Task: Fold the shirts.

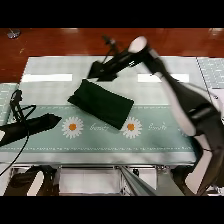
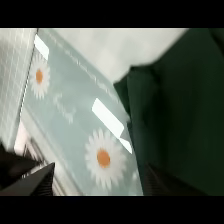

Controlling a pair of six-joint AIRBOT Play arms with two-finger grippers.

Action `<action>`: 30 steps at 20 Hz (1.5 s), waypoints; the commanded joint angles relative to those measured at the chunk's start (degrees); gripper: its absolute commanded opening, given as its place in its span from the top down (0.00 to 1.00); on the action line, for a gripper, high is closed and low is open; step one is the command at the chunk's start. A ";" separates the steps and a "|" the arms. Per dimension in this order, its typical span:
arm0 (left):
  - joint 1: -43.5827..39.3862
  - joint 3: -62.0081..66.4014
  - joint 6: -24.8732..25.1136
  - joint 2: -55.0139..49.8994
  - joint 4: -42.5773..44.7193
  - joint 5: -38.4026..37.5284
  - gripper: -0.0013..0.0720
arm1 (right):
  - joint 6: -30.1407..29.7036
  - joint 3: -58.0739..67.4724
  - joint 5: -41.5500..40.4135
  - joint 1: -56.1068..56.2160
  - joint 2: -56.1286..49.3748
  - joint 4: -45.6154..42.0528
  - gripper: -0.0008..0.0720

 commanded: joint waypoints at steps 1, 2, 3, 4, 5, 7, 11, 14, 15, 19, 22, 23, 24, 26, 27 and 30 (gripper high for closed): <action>0.13 -0.02 0.37 -1.53 2.25 0.44 0.96 | -3.41 -3.15 20.33 -10.60 11.10 -8.20 0.13; 0.13 -0.02 0.35 -1.51 2.21 0.13 0.96 | -4.28 -8.00 19.89 -12.74 16.59 -16.02 0.13; 0.13 -0.02 0.35 -1.51 2.10 -0.52 0.96 | -4.39 -14.40 16.68 -14.25 22.10 -22.64 0.13; 0.13 -0.02 0.35 -1.51 2.10 -1.33 0.96 | -3.39 -23.71 10.12 -15.56 28.39 -26.75 0.13; 0.11 -0.04 0.37 -1.51 2.10 -2.10 0.96 | -1.68 -33.90 2.60 -16.46 34.23 -27.91 0.13; 0.11 -0.20 0.35 -1.51 2.10 -2.80 0.96 | 5.03 -57.37 -14.84 -16.59 45.62 -26.56 0.13; 0.11 -2.73 0.11 -1.51 1.49 -1.70 0.96 | 2.27 -90.75 -43.54 -11.87 54.66 4.02 0.13; 0.11 -5.84 0.15 -1.51 -0.98 -0.83 0.96 | -5.40 -91.93 -44.94 -6.29 48.19 12.28 0.13; 0.11 -6.58 0.13 -1.51 -1.22 -0.66 0.96 | -7.06 -90.51 -44.33 -5.29 45.55 13.55 0.13; 0.11 -7.61 0.17 -1.51 -1.60 -0.59 0.96 | -8.76 -81.00 -39.82 -4.57 34.29 14.82 0.13; 0.11 -7.63 0.20 -1.51 -1.60 -0.39 0.96 | -9.07 -73.83 -35.39 -3.28 26.69 14.97 0.16; 0.11 -7.63 0.20 -1.51 -1.60 -0.39 0.96 | -10.03 -71.01 -33.35 -2.40 24.39 14.95 0.37; 0.11 -7.63 0.17 -1.51 -1.62 -0.44 0.96 | -12.20 -68.00 -30.73 -1.81 22.67 14.97 0.75; 0.11 -7.63 0.17 -1.51 -1.60 -0.46 0.96 | -16.15 -60.48 -24.28 -1.75 20.90 14.21 0.95; 0.11 -7.63 0.17 -1.51 -1.60 -0.52 0.96 | -15.96 -56.06 -21.97 -2.34 21.00 11.47 0.95; 0.11 -7.65 0.17 -1.51 -1.60 -0.66 0.96 | -4.37 -38.51 -16.06 -3.98 22.84 -7.78 0.95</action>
